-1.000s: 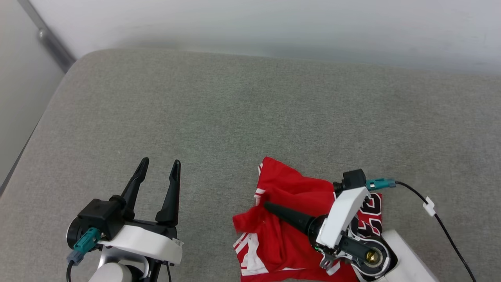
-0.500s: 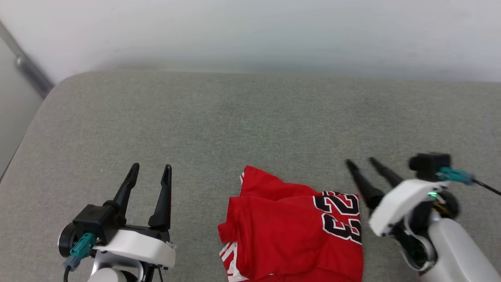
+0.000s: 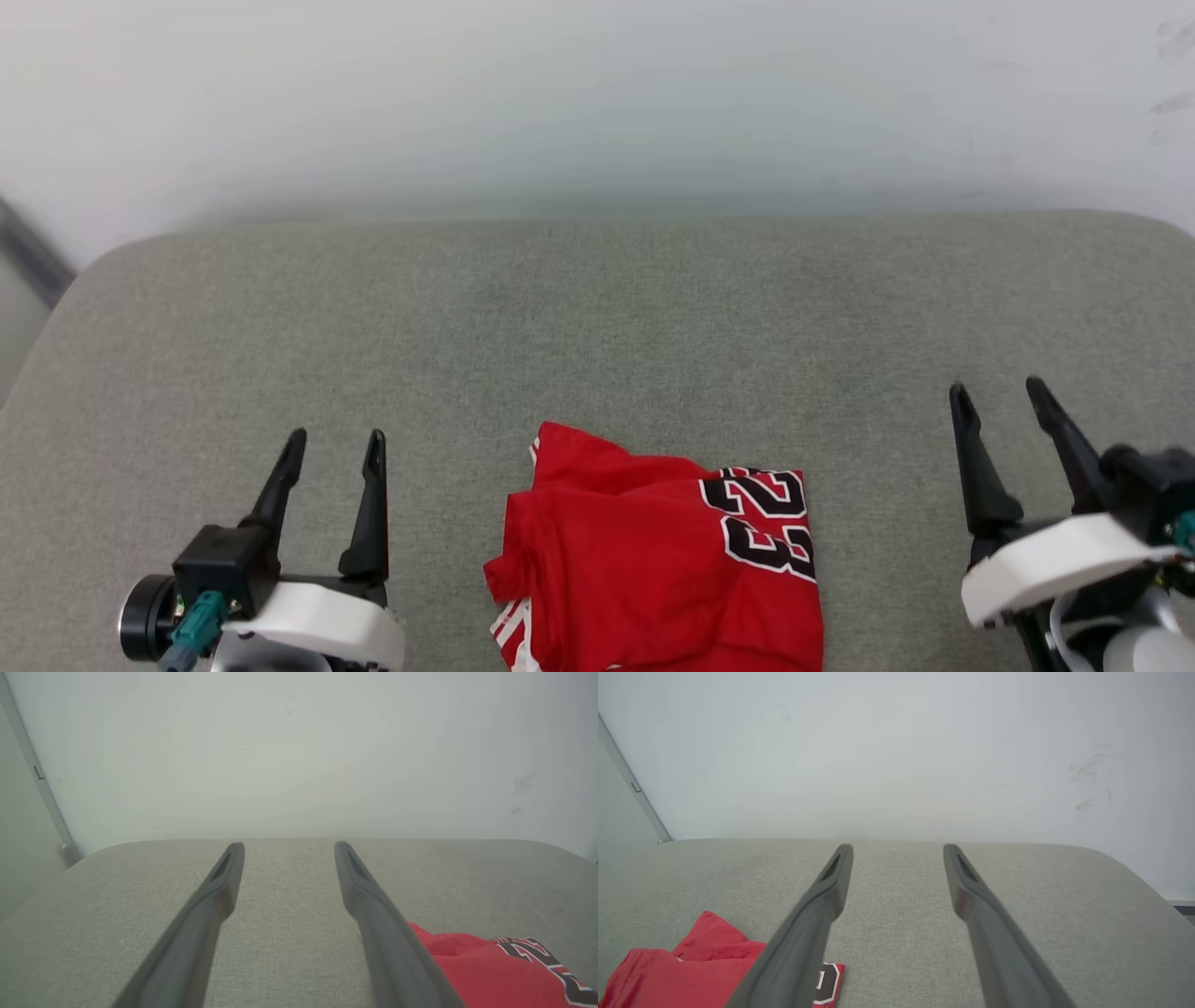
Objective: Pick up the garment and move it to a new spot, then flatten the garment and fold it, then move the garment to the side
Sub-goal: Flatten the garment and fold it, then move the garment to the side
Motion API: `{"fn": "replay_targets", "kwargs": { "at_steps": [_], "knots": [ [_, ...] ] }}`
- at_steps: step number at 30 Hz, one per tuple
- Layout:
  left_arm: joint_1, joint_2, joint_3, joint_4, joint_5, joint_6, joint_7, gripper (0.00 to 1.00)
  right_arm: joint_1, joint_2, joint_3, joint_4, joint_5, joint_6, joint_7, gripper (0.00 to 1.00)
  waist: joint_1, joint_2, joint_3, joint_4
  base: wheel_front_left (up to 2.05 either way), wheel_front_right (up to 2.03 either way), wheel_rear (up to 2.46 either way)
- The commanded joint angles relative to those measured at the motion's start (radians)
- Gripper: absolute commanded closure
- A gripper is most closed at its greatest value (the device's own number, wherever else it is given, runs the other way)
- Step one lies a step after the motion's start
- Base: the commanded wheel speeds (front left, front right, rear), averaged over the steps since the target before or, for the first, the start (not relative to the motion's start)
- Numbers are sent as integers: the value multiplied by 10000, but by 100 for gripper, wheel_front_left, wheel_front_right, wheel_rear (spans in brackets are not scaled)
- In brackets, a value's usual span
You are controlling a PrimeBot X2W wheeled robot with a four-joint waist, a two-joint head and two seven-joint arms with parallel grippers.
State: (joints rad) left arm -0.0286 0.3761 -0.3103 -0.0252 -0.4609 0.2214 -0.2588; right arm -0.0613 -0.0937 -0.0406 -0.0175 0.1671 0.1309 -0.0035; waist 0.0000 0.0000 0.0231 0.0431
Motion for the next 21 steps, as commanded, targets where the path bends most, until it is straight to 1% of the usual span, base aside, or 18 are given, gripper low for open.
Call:
{"fn": "replay_targets", "kwargs": {
  "at_steps": [1, 4, 8, 13, 21],
  "knots": [
    [166, 43, -14, 36, 85, 52, -47, 0, 255, 63, -12, -204, -104, -4, 53, 0, 0, 0, -125, -87, 0, 0, 0],
    [361, 140, -81, 149, 168, 80, -30, 0, 846, 197, 0, -850, -218, -4, 357, 0, 0, 0, -317, -167, 0, 0, 0],
    [603, 149, -172, 244, 164, 101, 22, 0, 1385, 313, 90, -1365, -235, -4, 670, 0, 0, 0, -467, -239, 0, 0, 0],
    [810, 111, -179, 290, 51, 168, 44, 0, 1664, 388, 105, -1619, -149, -4, 860, 0, 0, 0, -560, -224, 0, 0, 0],
    [657, 125, -245, 331, 7, 96, 57, 0, 1676, 433, 57, -1792, -212, -4, 1094, 0, 0, 0, -491, -170, 0, 0, 0]
  ]
}}
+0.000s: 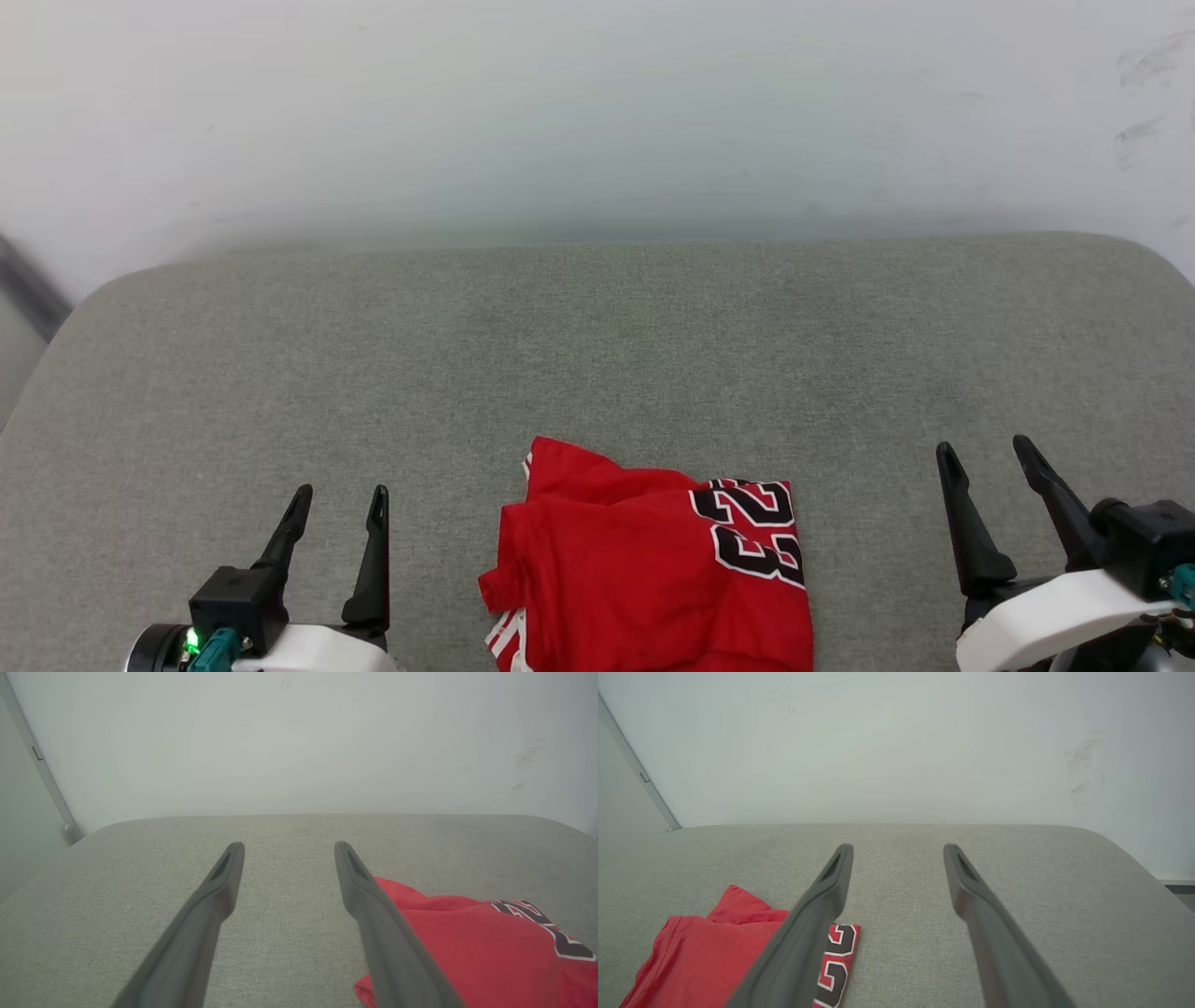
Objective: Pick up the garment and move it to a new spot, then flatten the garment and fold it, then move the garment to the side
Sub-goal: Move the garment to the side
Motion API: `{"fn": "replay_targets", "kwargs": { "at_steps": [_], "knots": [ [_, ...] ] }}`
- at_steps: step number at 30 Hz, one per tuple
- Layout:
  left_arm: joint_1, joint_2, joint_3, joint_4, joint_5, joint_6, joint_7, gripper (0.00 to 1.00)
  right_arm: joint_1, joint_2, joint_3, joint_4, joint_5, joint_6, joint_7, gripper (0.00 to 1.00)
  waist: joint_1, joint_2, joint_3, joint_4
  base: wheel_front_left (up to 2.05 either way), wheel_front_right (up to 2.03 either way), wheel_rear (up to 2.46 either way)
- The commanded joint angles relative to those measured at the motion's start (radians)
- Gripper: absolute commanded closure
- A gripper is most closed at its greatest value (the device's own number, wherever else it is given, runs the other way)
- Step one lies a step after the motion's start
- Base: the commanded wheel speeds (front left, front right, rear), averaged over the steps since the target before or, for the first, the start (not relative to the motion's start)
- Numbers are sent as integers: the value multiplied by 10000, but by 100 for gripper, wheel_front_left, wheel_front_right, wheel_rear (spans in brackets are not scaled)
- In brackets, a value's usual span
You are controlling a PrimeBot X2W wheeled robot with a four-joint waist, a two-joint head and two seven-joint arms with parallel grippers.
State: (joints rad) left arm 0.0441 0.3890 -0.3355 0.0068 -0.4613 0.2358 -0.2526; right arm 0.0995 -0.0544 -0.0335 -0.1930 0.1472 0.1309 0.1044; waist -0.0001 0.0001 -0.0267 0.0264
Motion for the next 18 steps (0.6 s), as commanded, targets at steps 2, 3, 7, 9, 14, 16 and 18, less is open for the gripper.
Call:
{"fn": "replay_targets", "kwargs": {
  "at_steps": [2, 3, 7, 9, 14, 16, 18],
  "knots": [
    [-98, -19, 24, 32, -33, -49, -9, 0, -15, 45, -46, -39, 32, -4, 31, 0, 1, -1, 47, -19, 0, 0, 0],
    [-113, -26, 40, 40, -57, -43, -13, 0, -46, 45, -92, -8, 58, -4, 62, 0, 1, -1, 75, -22, 0, 0, 0],
    [-210, -55, 112, 25, -76, -26, -36, 0, -106, 47, -527, 241, 591, -4, 255, 0, 1, -1, 210, 67, 0, 0, 0],
    [-295, -82, 155, -21, -65, -35, -59, 0, -111, 29, -751, 543, 981, -4, 535, 0, 1, -1, 344, 190, 0, 0, 0],
    [-534, -296, 264, -22, -44, -71, -100, 0, -104, -283, -1518, 1458, 1755, -1, 1684, 0, 1, -1, 762, 657, 0, 0, 0],
    [-665, -392, 307, 20, 11, -152, -117, 0, -146, -383, -1382, 1853, 2224, -3, 2322, 0, 1, -1, 976, 884, 0, 0, 0],
    [-816, -494, 346, 67, 44, -245, -127, 0, -241, -567, -1176, 2206, 2632, -4, 2919, 0, 1, -1, 1189, 1087, 0, 0, 0]
  ]
}}
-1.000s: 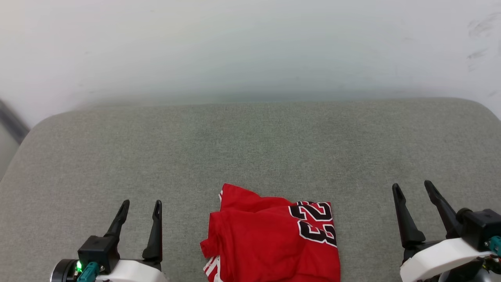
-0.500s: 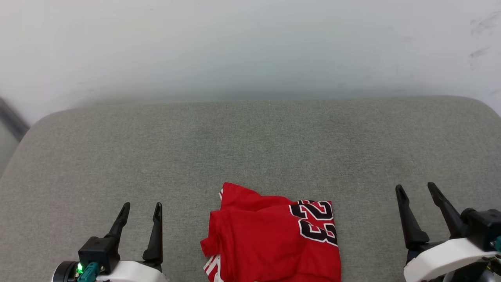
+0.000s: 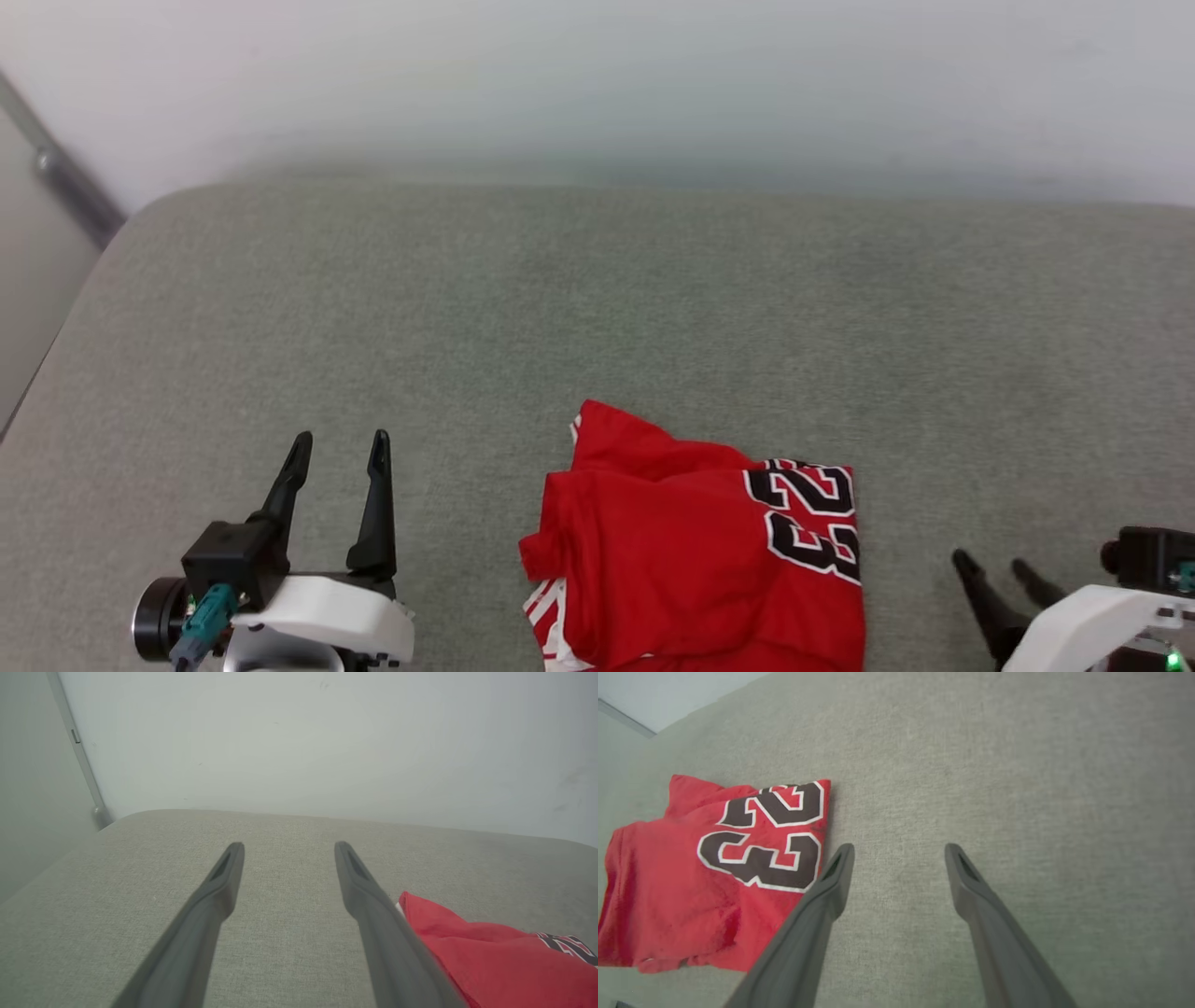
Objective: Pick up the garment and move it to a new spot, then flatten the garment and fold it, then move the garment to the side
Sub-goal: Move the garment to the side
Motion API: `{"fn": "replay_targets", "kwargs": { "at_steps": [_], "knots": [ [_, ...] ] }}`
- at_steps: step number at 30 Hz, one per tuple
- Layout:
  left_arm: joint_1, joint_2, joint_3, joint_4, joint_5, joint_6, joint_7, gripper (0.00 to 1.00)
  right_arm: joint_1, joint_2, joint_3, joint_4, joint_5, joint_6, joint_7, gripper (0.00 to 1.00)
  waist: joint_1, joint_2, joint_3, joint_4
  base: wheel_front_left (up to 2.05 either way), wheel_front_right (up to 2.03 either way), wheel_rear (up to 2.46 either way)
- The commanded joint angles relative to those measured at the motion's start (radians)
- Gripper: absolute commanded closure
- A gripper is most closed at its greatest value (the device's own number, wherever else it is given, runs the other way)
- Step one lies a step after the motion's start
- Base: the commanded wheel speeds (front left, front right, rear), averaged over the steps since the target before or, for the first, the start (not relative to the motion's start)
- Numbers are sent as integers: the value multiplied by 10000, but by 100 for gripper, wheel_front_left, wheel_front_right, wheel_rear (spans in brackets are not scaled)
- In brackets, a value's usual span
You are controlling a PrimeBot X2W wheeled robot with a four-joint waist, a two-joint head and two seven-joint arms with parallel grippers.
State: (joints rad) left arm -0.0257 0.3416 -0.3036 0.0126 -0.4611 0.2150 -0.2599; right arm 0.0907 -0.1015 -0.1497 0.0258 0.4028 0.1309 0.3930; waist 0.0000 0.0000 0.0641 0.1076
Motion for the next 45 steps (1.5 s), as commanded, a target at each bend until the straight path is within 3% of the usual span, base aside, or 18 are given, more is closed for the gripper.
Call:
{"fn": "replay_targets", "kwargs": {
  "at_steps": [1, 7, 16, 18, 26, 31, 38, 45],
  "knots": [
    [-195, -81, 38, 40, 82, -85, -58, 0, -224, -130, 141, 191, 327, -4, 309, 0, 0, 0, 370, 365, 0, 0, 0],
    [-548, -440, 332, 149, 305, -419, -69, 0, -824, -374, 1216, 926, 1534, -4, 1340, 0, 0, 0, 873, 730, 0, 0, 0],
    [-832, -809, 746, 376, 799, -889, -70, 0, -1399, -121, 2383, 2332, 2915, -12, 2242, 0, 0, 0, 1345, 832, 0, 0, 0],
    [-869, -866, 807, 438, 883, -993, -71, 0, -1507, -51, 2570, 2546, 3121, -12, 2315, 100, 0, 0, 1388, 829, 0, 0, 0],
    [-626, -947, 1106, 714, 1170, -1225, -71, 0, -1944, -565, 3026, 2284, 3349, -7, 1731, 100, 0, 0, 873, 575, 0, 0, 0],
    [-321, -873, 1254, 579, 1346, -1201, -63, 0, -2085, -1249, 3333, 1877, 2757, -6, 1685, 100, 0, 0, 388, 19, 0, 0, 0],
    [29, -807, 1385, 209, 1421, -1147, -52, 0, -2269, -2314, 3359, 1460, 1845, -6, 2405, 100, 0, 0, 293, -1520, 0, 0, 0],
    [-294, -656, 1365, -261, 1454, -1283, -41, 0, -3244, -2879, 3298, 1597, 1383, -6, 2696, 100, 0, 0, 1099, -3397, 0, 0, 0]
  ]
}}
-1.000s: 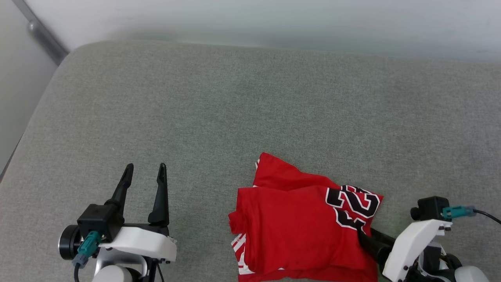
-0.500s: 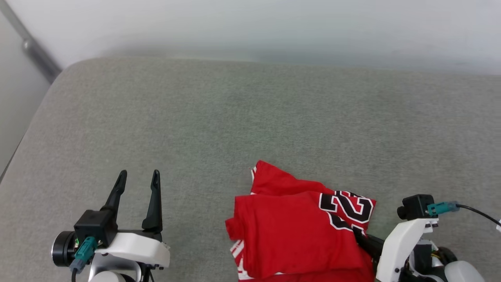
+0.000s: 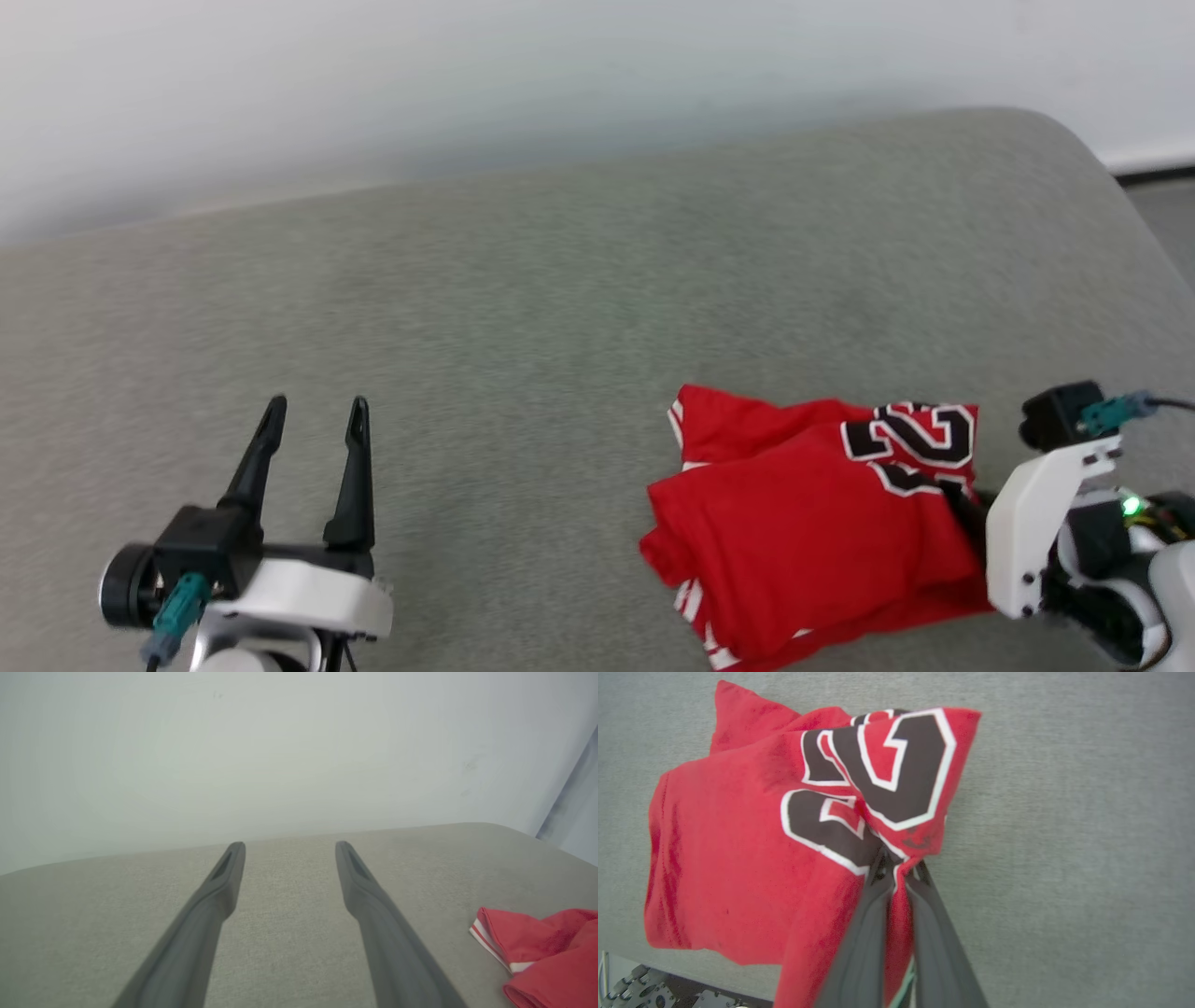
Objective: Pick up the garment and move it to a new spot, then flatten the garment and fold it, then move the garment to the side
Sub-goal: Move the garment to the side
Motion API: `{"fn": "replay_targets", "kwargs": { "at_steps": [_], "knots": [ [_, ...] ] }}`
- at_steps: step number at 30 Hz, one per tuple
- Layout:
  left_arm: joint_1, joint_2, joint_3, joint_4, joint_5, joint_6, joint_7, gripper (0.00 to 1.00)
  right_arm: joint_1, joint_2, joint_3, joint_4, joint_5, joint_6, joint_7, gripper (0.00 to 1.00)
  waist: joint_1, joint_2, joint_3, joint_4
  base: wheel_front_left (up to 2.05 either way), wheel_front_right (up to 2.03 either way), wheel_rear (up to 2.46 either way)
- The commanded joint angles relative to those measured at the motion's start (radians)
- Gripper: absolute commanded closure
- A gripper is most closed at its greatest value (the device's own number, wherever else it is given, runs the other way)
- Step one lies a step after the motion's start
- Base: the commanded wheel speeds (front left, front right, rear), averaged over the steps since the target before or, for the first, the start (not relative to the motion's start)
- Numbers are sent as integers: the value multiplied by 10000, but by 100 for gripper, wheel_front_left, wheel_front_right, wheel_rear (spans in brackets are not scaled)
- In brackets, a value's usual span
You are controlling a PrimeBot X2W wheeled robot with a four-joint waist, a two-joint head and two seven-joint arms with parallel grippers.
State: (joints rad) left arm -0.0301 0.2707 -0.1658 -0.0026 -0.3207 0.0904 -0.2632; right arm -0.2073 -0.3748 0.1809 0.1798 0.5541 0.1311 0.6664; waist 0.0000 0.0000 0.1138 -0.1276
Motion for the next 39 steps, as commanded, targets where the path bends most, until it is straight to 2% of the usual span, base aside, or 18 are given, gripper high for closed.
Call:
{"fn": "replay_targets", "kwargs": {
  "at_steps": [1, 6, 10, 15, 23, 29, 30, 32, 33, 39],
  "knots": [
    [-251, 53, -14, -110, 50, -37, -8, 0, -264, -147, -8, 57, -130, -8, -38, 100, 0, 0, 603, -1046, 0, 0, 0],
    [-937, 374, -185, -547, 169, -341, 264, 0, -1398, -413, -230, 569, -423, -8, -421, 100, 0, 0, 1693, -1791, 0, 0, 0],
    [-1637, 616, -397, -915, 367, -610, 526, 0, -2148, -753, -769, 1181, -838, -8, -866, 100, 0, 0, 2570, -1909, 0, 0, 0],
    [-2350, 887, -555, -1371, 562, -839, 727, 0, -3022, -954, -1918, 1836, -1433, -9, -1382, 100, 0, 0, 3557, -1708, 0, 0, 0],
    [-3411, 1192, -484, -1979, 722, -996, 911, 0, -3768, -1560, -4055, 1909, -2393, -9, -1589, 100, 0, 0, 4868, -1114, 0, 0, 0],
    [-3713, 1288, -492, -2314, 779, -1008, 910, 0, -3857, -1389, -5297, 2097, -3410, -11, -1673, 100, 0, 0, 5289, -907, 0, 0, 0],
    [-3723, 1291, -526, -2338, 796, -1011, 910, 0, -3841, -1263, -5497, 2175, -3632, -9, -1706, 96, 0, 0, 5309, -892, 0, 0, 0],
    [-3773, 1285, -579, -2335, 791, -1032, 905, 0, -3886, -1039, -5823, 2184, -4053, -9, -2040, 51, 0, 0, 5334, -872, 0, 0, 0],
    [-3803, 1270, -616, -2301, 784, -1045, 893, 0, -3903, -949, -5940, 2242, -4235, -9, -2200, 0, 0, 0, 5324, -862, 0, 0, 0],
    [-3815, 1131, -761, -1996, 729, -1021, 724, 0, -4019, -537, -6728, 2562, -5370, -9, -3145, 0, 0, 0, 4896, -847, 0, 0, 0]
  ]
}}
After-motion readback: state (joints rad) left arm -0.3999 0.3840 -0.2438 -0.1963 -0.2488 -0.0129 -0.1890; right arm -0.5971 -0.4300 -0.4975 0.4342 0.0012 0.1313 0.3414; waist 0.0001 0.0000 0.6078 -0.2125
